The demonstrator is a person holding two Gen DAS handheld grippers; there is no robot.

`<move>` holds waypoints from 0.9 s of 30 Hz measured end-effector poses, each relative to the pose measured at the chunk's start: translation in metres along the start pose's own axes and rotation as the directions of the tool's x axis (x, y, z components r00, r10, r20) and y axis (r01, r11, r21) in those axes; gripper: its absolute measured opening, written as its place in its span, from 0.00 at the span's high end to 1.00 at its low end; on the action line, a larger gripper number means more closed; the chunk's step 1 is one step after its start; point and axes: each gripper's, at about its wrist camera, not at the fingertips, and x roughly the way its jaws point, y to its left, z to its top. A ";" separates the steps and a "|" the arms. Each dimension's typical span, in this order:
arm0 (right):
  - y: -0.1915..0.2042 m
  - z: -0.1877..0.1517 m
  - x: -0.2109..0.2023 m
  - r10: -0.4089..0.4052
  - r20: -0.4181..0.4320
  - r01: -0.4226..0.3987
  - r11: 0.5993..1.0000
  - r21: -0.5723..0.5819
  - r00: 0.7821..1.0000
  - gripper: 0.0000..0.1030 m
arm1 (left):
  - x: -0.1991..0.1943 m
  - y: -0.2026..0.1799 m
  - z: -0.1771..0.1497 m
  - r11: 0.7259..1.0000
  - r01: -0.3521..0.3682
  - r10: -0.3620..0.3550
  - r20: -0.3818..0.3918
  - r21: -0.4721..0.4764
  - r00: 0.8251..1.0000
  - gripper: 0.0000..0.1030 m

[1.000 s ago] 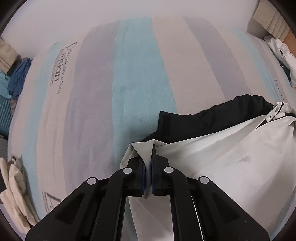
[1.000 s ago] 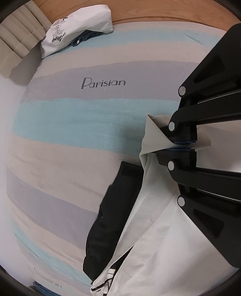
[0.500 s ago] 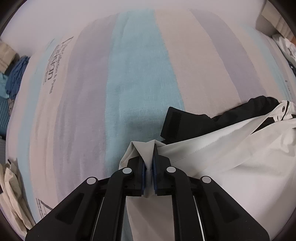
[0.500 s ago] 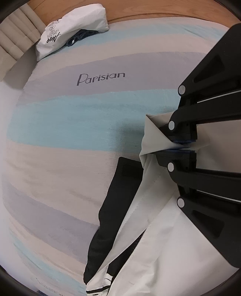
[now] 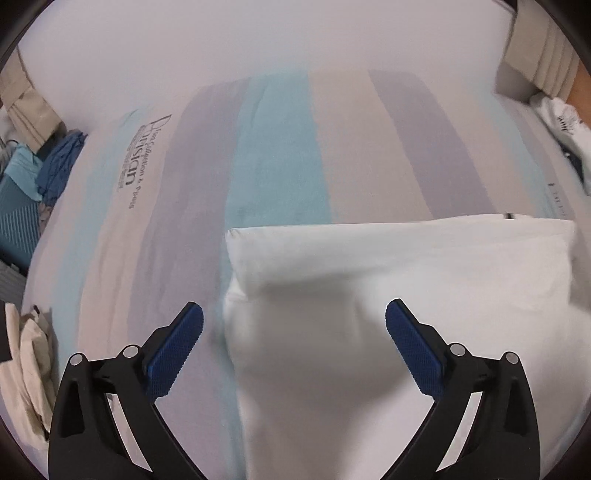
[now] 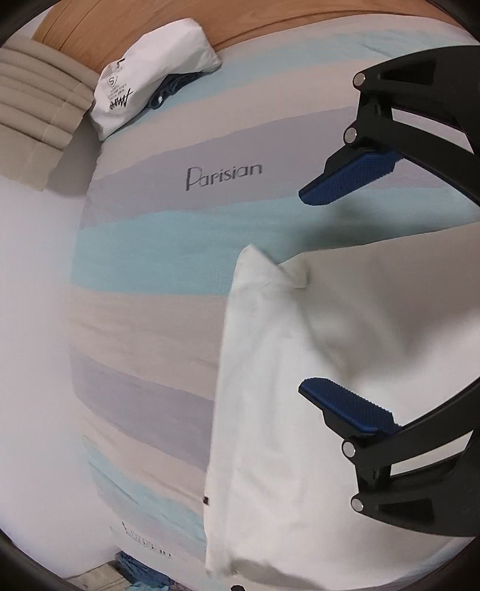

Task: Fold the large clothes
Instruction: 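Press the folded white bundle flat with both open grippers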

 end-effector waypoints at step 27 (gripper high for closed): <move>0.199 -0.073 0.051 0.099 -0.182 -0.104 0.994 -0.019 0.978 0.08 | 0.051 0.057 -0.125 0.983 0.126 -0.154 -0.223 -0.134 0.963 0.05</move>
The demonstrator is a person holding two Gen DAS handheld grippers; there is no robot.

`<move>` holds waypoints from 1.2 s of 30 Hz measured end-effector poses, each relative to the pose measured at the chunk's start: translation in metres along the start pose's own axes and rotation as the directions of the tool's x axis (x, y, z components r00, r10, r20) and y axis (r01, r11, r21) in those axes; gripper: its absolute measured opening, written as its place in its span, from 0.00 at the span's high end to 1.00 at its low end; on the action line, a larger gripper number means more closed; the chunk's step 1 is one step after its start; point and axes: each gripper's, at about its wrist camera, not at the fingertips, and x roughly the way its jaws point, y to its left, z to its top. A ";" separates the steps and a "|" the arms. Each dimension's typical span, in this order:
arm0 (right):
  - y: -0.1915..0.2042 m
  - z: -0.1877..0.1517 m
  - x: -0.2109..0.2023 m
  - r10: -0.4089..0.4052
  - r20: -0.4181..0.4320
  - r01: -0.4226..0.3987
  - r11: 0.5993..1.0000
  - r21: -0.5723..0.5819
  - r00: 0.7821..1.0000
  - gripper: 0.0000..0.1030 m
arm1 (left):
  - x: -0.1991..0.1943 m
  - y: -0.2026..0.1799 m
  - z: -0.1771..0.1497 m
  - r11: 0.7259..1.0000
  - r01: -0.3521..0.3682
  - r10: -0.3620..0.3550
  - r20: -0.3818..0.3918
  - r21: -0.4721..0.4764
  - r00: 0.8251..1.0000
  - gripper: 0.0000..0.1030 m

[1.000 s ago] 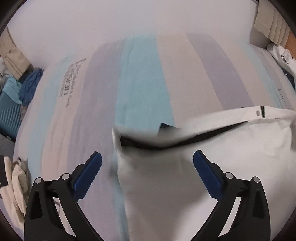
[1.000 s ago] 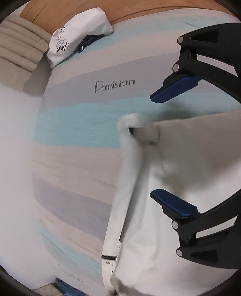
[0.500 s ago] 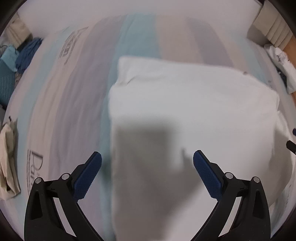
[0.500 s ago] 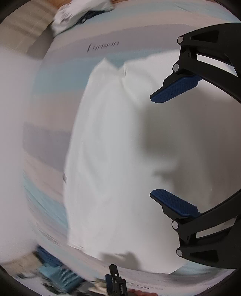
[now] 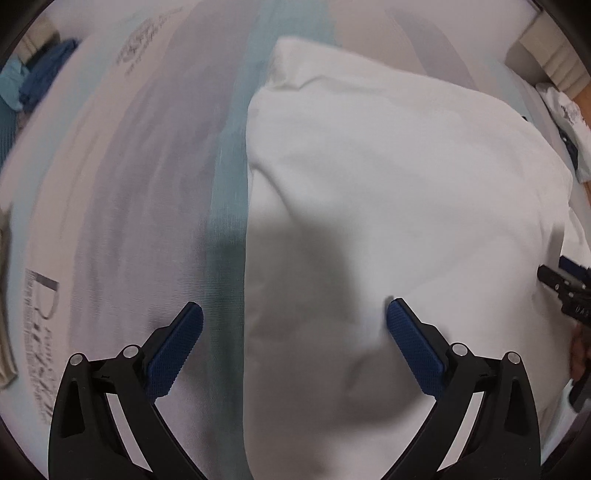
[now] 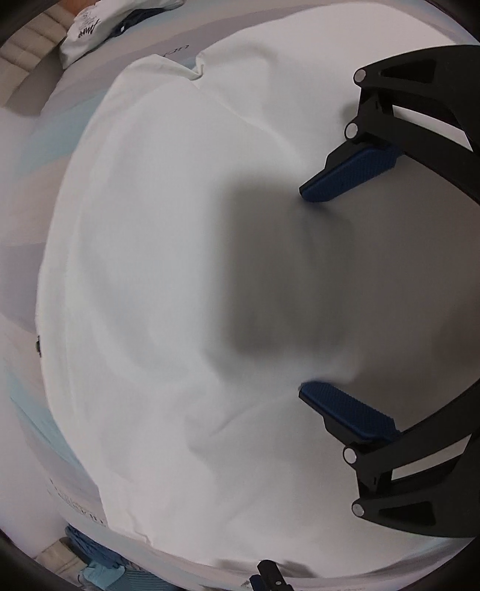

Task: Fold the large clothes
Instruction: 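Press the folded white bundle flat with both open grippers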

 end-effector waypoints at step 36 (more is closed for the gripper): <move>0.007 -0.029 0.016 -0.029 0.086 0.029 1.000 0.004 0.996 0.07 | 0.036 -0.031 -0.001 0.978 0.202 -0.195 -0.133 0.045 0.972 0.09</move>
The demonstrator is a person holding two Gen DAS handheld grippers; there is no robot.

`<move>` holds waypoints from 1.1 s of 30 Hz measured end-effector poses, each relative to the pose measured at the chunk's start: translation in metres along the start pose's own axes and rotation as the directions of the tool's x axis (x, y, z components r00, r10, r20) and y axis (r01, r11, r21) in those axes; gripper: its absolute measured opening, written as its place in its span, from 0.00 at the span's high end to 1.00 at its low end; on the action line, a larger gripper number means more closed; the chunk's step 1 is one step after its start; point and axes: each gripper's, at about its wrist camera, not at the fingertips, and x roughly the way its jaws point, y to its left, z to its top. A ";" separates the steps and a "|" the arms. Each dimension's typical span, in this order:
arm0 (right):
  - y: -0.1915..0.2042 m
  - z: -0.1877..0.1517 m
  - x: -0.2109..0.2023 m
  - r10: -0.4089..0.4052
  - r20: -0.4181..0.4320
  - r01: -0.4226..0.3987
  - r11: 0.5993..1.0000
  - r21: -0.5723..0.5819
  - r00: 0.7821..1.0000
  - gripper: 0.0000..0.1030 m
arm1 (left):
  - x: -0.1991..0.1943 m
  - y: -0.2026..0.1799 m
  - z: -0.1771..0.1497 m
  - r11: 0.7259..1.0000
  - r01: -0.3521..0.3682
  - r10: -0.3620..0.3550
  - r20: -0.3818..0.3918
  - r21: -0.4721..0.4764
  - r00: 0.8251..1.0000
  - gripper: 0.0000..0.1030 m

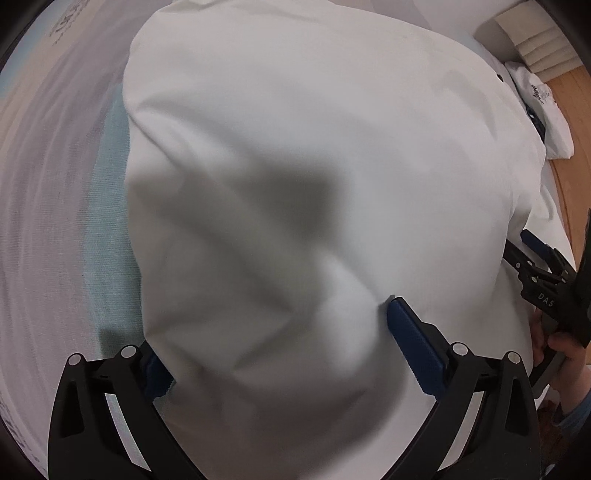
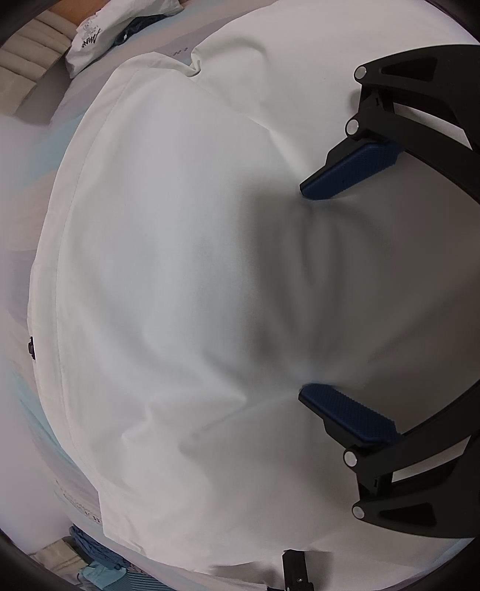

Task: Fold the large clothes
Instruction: 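Press the folded white bundle flat with both open grippers, then close the left gripper on the white bundle's edge and lift it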

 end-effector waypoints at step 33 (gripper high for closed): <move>-0.007 -0.025 0.002 0.021 0.114 -0.023 0.999 0.023 0.993 0.06 | -0.055 -0.111 -0.005 0.986 -0.163 0.160 0.082 0.036 0.984 0.77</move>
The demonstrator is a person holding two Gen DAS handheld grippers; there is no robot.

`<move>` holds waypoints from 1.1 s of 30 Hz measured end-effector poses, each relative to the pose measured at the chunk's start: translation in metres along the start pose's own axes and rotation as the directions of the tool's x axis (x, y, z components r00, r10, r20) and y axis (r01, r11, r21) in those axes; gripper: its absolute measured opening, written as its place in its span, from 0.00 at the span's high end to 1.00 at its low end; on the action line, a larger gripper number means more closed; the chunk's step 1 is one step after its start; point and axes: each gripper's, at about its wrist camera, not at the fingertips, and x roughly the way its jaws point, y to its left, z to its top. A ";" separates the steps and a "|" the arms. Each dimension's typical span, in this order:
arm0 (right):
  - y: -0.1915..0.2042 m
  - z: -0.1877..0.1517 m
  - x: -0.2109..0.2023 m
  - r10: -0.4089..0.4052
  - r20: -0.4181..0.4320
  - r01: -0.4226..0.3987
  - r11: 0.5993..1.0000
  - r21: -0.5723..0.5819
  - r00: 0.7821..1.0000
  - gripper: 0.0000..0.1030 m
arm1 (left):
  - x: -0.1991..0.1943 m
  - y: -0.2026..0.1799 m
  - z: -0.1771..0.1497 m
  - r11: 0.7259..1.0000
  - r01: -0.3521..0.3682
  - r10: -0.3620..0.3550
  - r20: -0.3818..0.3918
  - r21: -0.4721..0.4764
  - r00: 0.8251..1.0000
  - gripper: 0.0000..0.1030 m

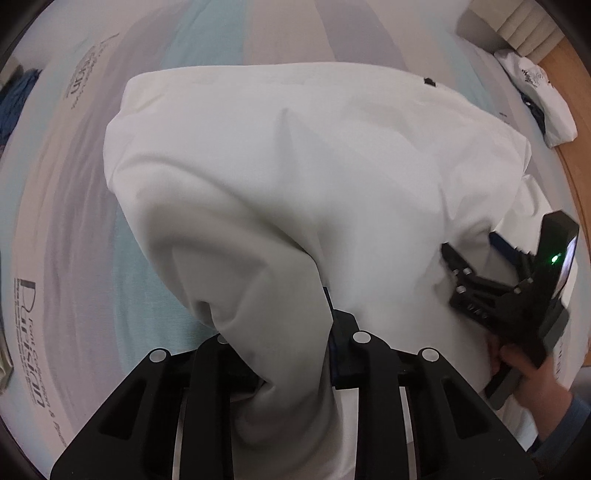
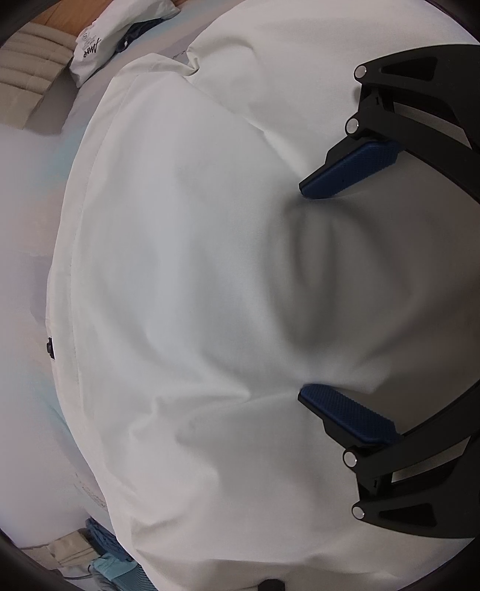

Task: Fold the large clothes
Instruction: 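Close the left gripper on the white bundle's edge and lift it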

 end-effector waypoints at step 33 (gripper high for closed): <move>-0.166 0.002 -0.164 0.042 0.132 -0.026 0.992 -0.120 0.990 0.07 | -0.067 -0.188 0.024 0.919 -0.387 0.380 0.088 0.078 0.921 0.78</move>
